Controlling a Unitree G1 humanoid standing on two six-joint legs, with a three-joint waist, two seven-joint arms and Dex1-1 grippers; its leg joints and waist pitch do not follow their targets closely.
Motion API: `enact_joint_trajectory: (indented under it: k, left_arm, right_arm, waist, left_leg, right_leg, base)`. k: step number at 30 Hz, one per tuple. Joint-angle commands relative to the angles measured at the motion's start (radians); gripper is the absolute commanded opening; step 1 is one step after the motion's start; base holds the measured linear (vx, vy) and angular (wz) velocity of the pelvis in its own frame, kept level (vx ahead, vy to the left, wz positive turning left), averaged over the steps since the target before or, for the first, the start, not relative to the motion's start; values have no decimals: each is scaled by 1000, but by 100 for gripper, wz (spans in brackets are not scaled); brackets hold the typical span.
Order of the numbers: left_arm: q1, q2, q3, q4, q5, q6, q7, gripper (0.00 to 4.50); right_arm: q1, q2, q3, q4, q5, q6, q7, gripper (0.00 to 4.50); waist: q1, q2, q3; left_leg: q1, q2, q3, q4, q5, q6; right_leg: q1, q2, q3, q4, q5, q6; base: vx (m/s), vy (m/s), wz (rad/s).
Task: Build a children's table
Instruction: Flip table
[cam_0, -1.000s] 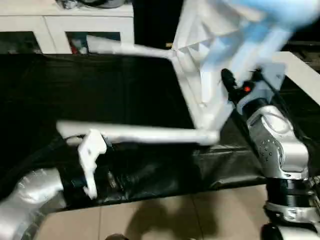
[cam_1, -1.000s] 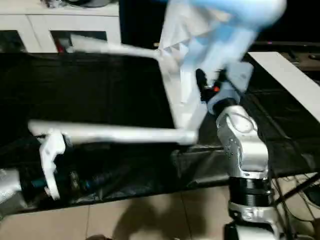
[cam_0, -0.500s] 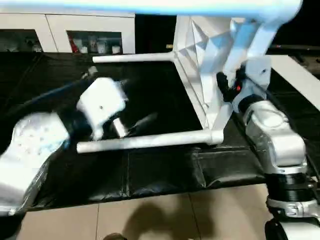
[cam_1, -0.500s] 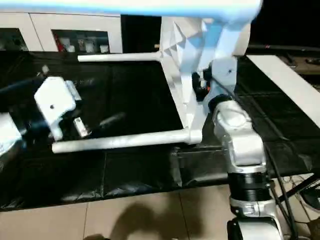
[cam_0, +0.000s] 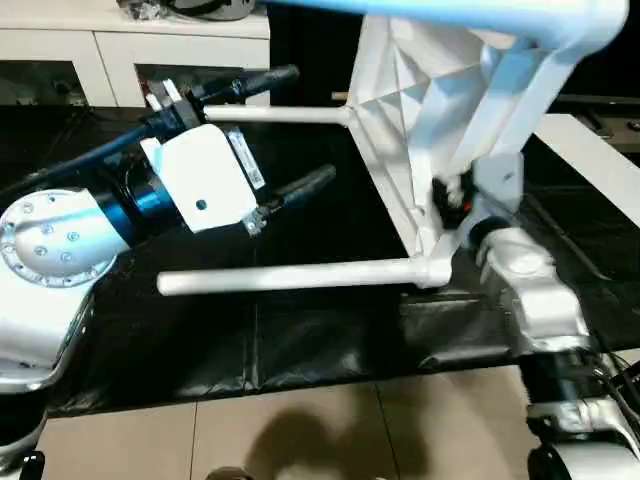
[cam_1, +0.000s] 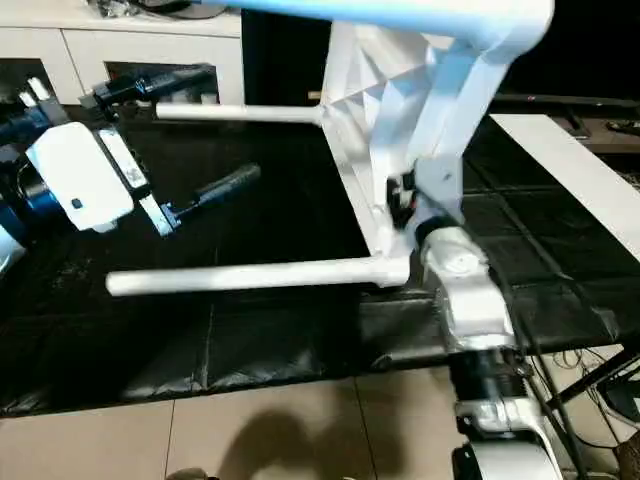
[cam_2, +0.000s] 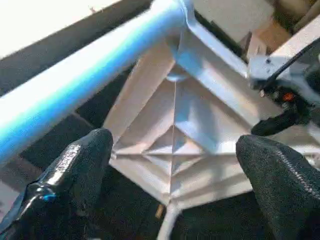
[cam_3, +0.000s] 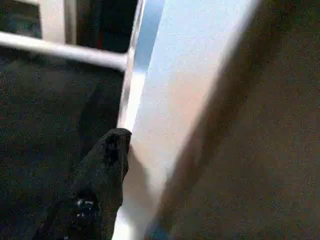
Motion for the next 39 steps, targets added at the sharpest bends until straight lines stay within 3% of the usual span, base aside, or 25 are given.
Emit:
enact_joint_trajectory:
  k: [1, 2, 7, 11, 12, 14, 19, 23, 26, 29, 30, 34, 38, 39]
  left_arm:
    - [17, 13, -5, 21, 14, -13, -4, 450]
    - [19, 12, 1, 23, 13, -19, 1, 450]
    - [3, -6, 16, 30, 13, -67, 12, 450]
    - [-7, -29, 28, 35, 20, -111, 28, 450]
    - [-11, -38, 38, 33, 12, -117, 36, 450]
    - [-13, -42, 41, 32, 10, -125, 41, 450]
    - [-11, -51, 35, 29, -7, -114, 39, 450]
    - [-9, -60, 39, 41, 39, -154, 65, 450]
    - [-29, -74, 49, 49, 100, -239, 112, 450]
    - [-35, -83, 53, 49, 107, -264, 127, 450]
    - [-37, -84, 52, 50, 105, -268, 126, 450]
    - [-33, -83, 47, 48, 106, -282, 118, 450]
    - [-41, -83, 62, 58, 163, -312, 163, 450]
    - [-47, -82, 71, 62, 191, -327, 184, 450]
  right_arm:
    - [-6, 10, 5, -35, 17, 13, 32, 328]
    - [1, 14, 2, -54, 30, 18, 41, 339]
    - [19, 21, -9, -108, 52, 27, 47, 383]
    - [43, 8, -9, -140, 35, 28, 47, 402]
    - [55, -1, -12, -140, 24, 21, 47, 402]
    - [67, -12, -9, -131, 11, 10, 52, 402]
    - [76, -29, 7, -77, -18, -60, 57, 402]
    - [67, -11, 4, -32, -1, -99, 76, 375]
    - [49, -3, 10, 9, -8, -124, 87, 343]
    - [36, 0, 12, 41, -12, -141, 90, 320]
    - [27, 1, 11, 56, -13, -147, 89, 308]
    - [-23, 14, 2, 134, -14, -178, 78, 275]
    - [-43, 21, 4, 158, -18, -191, 81, 241]
    - [-44, 22, 5, 158, -18, -194, 81, 223]
  waist:
    - [-2, 8, -58]
    - [-3, 5, -59]
    - [-2, 9, -62]
    - [1, 8, -60]
    - [0, 2, -60]
    - [2, 5, -59]
    - [-1, 2, -57]
    - [-2, 2, -58]
    - [-2, 3, -60]
    - [-2, 2, -60]
    - [0, 7, -61]
    - [-2, 3, -61]
    - [-2, 2, -59]
    - [-3, -2, -59]
  left_leg:
    - [7, 14, -3, -70, -231, -80]
    - [7, 15, -3, -70, -226, -78]
    - [7, 16, -2, -71, -184, -77]
    - [6, 16, -1, -71, -185, -78]
    - [7, 16, 1, -70, -186, -77]
    - [7, 16, 0, -70, -189, -79]
    - [7, 15, 0, -70, -214, -75]
    - [7, 16, -1, -70, -219, -67]
    - [5, 17, -2, -69, -202, -65]
    - [5, 17, -1, -69, -200, -64]
    - [6, 18, -2, -69, -202, -65]
    - [7, 17, -1, -68, -209, -64]
    - [6, 18, -1, -68, -218, -62]
    - [5, 18, -1, -68, -212, -59]
  right_leg:
    - [39, -63, 51, -85, -292, -72]
    - [39, -62, 51, -84, -279, -76]
    - [43, -60, 51, -72, -175, -102]
    - [45, -62, 52, -75, -186, -100]
    - [44, -61, 52, -76, -192, -98]
    - [43, -62, 53, -77, -203, -95]
    - [41, -63, 52, -83, -264, -83]
    - [40, -62, 51, -84, -268, -82]
    - [42, -63, 51, -81, -227, -92]
    - [43, -63, 51, -78, -216, -102]
    - [42, -65, 51, -78, -214, -105]
    - [41, -65, 50, -78, -215, -116]
    - [41, -65, 51, -81, -238, -105]
    - [42, -64, 51, -81, -237, -102]
  base:
    - [0, 0, 0]
    - [0, 0, 0]
    - [0, 0, 0]
    - [0, 0, 0]
    - [0, 0, 0]
    - [0, 0, 0]
    - [0, 0, 0]
    - [0, 0, 0]
    - [0, 0, 0]
    - [0, 0, 0]
    - [0, 0, 0]
    - [0, 0, 0]
    - [0, 0, 0]
    - [0, 0, 0]
